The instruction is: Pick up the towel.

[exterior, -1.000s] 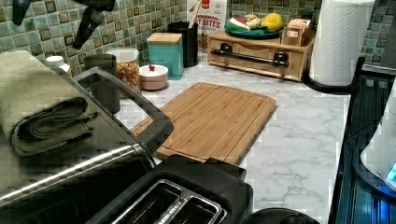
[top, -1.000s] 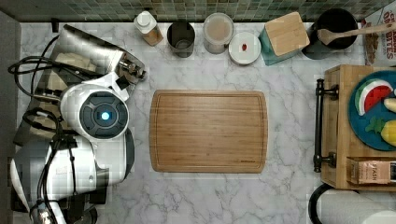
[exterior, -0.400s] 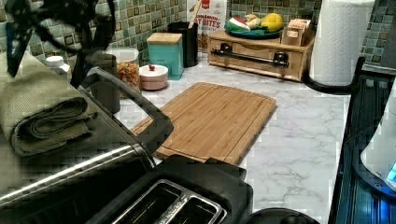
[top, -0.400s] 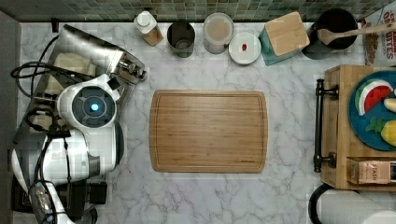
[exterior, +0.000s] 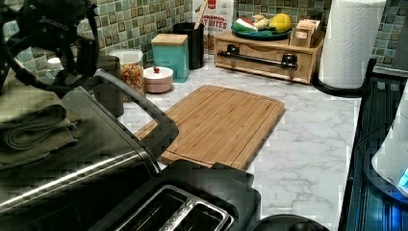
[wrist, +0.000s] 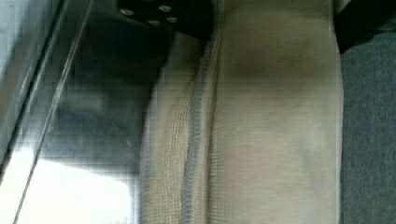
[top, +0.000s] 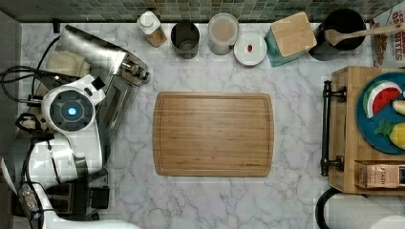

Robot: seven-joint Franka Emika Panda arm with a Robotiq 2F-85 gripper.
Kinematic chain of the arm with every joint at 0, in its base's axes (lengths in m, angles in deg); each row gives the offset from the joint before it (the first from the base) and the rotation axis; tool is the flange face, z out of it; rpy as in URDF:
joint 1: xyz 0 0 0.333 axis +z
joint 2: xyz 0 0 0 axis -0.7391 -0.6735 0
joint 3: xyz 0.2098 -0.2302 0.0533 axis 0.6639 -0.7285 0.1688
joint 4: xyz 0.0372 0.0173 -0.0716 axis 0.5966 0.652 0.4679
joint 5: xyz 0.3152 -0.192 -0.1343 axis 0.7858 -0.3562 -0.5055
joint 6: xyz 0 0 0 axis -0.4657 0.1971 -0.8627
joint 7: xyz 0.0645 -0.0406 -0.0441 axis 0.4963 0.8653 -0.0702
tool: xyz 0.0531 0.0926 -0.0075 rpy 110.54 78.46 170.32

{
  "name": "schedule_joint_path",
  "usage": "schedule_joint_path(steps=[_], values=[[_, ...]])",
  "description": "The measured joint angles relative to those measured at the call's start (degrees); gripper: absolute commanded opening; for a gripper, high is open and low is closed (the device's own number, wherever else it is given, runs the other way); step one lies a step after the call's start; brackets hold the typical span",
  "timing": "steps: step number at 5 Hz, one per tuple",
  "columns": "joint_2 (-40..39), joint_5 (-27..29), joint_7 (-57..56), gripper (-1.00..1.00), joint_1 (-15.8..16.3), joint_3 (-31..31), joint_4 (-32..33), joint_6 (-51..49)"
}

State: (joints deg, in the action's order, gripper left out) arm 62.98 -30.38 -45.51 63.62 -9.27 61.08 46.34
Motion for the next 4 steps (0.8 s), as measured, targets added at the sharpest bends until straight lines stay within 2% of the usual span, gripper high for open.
schedule_joint_path(steps=[1,2,4], values=[[-1.3,-3.5,7.0,-1.0,1.4,-1.4,-4.3,-0.6],[-1.5,-4.0,8.1,-1.0,1.1,-2.8,-6.8,-2.6],[-1.4,-3.4,7.2,-1.0,-0.8,-3.6,-6.7,-4.5]])
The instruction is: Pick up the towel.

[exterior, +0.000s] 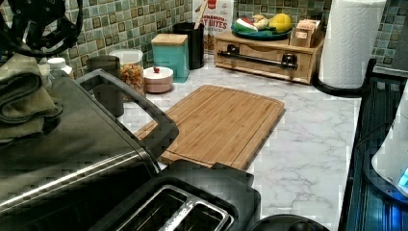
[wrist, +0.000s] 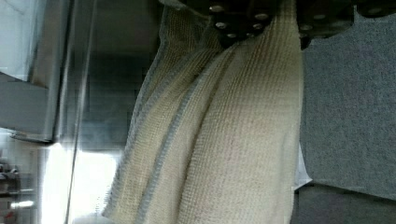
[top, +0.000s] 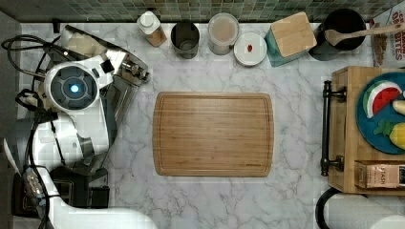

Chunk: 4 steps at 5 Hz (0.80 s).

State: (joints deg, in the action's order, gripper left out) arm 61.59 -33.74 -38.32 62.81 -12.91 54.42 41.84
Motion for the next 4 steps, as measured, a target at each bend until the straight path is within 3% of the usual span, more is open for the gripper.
schedule_joint_path(steps=[2,4], values=[[8.6,3.4,-6.6,-1.0,-0.9,0.0,10.5,6.1],[21.4,1.4,-3.7,-1.0,-2.3,-1.3,20.6,11.5]])
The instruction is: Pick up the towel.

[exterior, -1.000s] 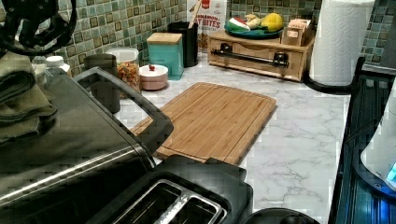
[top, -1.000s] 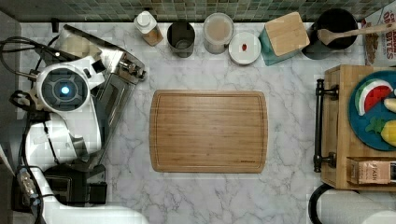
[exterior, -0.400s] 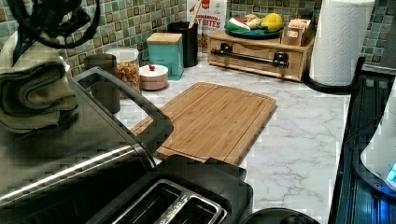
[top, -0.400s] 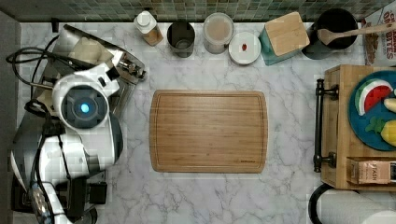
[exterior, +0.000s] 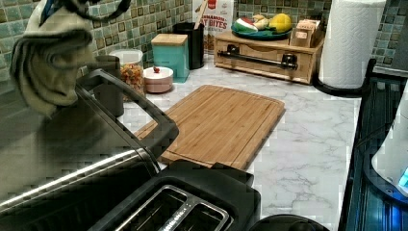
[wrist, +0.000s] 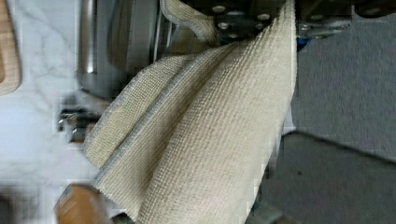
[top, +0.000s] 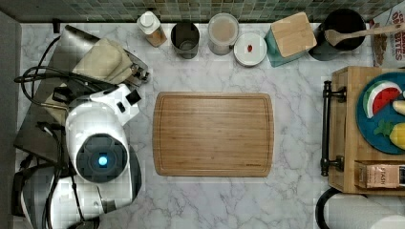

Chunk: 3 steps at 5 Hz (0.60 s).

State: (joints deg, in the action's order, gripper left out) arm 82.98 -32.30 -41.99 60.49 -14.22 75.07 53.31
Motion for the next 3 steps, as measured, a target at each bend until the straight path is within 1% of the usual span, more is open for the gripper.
schedule_joint_path(steps=[1,2,3], values=[[4.4,-8.1,7.0,-1.0,-2.1,-0.3,0.8,-3.1],[7.9,-14.6,14.6,-1.0,-4.4,-1.2,1.0,-8.9],[10.1,-19.8,17.7,-1.0,-7.7,-1.8,1.2,-15.1]])
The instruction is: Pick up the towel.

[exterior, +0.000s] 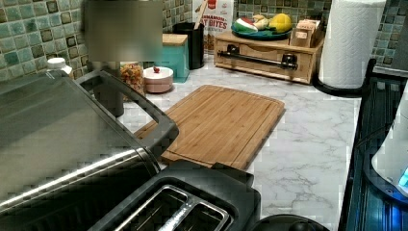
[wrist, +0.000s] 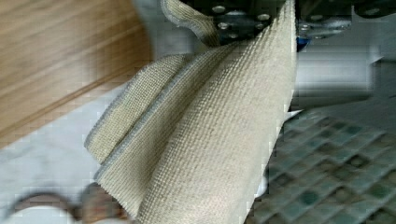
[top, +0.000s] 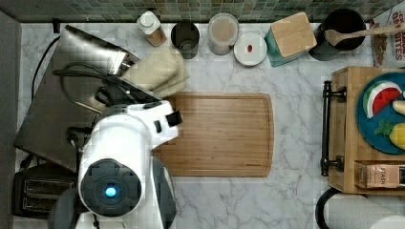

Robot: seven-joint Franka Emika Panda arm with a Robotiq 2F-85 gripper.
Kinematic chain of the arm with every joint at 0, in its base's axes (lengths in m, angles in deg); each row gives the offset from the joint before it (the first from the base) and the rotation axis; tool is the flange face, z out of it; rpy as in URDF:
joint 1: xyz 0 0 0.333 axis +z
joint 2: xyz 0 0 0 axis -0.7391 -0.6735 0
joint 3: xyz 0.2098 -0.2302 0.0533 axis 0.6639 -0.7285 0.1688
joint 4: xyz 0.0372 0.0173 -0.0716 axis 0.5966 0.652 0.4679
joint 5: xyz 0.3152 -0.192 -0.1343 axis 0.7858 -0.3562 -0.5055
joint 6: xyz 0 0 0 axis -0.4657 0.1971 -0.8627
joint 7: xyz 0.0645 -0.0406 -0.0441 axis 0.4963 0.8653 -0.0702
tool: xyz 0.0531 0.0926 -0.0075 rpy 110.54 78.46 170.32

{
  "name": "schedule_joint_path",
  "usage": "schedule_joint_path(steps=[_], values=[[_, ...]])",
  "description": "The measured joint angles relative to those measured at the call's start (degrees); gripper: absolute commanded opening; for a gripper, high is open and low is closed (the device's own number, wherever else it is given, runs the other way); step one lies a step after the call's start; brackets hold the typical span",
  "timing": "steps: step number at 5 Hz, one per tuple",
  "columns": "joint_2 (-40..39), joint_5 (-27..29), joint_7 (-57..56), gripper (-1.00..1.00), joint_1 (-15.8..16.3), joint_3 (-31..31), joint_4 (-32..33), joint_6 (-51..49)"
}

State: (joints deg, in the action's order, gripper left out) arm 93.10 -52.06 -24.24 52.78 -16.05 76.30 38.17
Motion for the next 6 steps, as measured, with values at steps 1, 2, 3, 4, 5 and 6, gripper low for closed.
schedule_joint_path(steps=[1,2,3,4,5,6], values=[[0.3,-1.7,1.4,-1.0,-3.3,-1.8,-0.1,-9.3],[-0.8,-1.9,4.0,-1.0,-6.1,-4.9,0.2,-14.6],[-2.7,-1.9,4.2,-1.0,-8.4,-7.7,0.7,-14.0],[-3.7,-1.9,4.2,-1.0,-11.3,-8.4,1.0,-14.5],[-4.0,-1.9,4.2,-1.0,-12.3,-8.9,1.8,-14.0],[-3.8,-1.9,4.2,-1.0,-12.3,-8.6,2.0,-14.4]])
